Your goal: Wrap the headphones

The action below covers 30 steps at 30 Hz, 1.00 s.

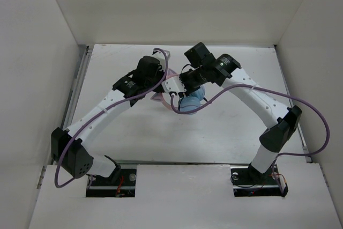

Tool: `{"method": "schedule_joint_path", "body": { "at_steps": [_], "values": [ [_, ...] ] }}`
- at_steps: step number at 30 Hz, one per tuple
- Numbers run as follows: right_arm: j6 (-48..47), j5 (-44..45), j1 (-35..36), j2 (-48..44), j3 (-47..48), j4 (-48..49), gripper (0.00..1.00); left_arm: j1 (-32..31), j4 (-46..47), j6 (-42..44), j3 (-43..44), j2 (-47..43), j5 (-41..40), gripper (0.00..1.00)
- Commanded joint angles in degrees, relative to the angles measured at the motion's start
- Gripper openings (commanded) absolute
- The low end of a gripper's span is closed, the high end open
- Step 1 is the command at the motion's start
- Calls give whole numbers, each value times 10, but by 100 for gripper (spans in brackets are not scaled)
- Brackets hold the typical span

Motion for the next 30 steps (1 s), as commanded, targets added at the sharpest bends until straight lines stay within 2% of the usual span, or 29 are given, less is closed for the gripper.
{"method": "schedule_joint_path", "body": {
  "at_steps": [1,15,24,30],
  "values": [
    [3,-14,-7,8,23,20,38,3,35,-16,4,-34,20,0],
    [-27,-8,-7,-3,4,15,39,13,34,-27,7,-34,28,0],
    [-91,-16,6,-47,-65,62,42,18,34,-35,5,-35,34,0],
    [-48,-34,7,-31,-24,64,42,21,34,-36,1,-38,36,0]
  ]
}}
